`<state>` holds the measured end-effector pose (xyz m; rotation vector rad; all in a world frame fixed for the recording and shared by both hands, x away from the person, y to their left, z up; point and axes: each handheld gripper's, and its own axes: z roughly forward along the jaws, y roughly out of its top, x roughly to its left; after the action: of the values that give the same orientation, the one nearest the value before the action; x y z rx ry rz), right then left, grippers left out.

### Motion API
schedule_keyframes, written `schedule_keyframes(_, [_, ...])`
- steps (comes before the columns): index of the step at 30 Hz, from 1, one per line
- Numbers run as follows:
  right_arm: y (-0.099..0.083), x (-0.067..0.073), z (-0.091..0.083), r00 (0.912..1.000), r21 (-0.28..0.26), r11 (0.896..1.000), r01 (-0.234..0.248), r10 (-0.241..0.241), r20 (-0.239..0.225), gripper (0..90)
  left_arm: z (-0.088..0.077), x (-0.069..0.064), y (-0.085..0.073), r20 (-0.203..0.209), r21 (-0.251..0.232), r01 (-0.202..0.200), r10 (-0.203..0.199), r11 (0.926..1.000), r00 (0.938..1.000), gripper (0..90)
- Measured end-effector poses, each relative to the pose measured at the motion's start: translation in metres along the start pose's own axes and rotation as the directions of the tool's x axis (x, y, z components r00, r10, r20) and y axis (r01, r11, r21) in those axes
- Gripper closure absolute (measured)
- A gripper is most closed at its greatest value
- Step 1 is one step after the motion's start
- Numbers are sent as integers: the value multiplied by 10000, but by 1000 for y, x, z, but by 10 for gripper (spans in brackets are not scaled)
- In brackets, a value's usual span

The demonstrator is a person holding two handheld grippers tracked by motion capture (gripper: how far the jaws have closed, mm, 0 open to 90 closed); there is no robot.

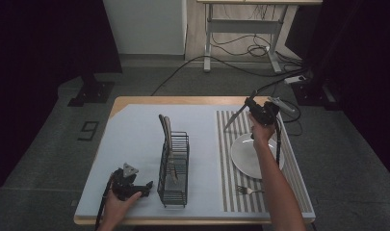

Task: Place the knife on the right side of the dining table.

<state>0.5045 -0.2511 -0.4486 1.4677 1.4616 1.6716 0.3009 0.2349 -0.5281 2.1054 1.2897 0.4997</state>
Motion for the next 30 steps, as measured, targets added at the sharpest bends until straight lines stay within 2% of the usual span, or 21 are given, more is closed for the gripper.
schedule_keyframes(10, [-5,-21,-9,9970,92,9980,-619,614,474,799,0,0,0,1,3,0,0,10000,10000,37])
schedule_keyframes(19, [-8,-33,-12,9932,314,9968,-737,705,931,773,0,0,0,-1,-1,0,0,10000,10000,38])
schedule_keyframes(30, [-18,-56,-14,9806,650,9884,-1371,1262,1500,731,0,0,0,-1,-3,-2,2,10000,10000,37])
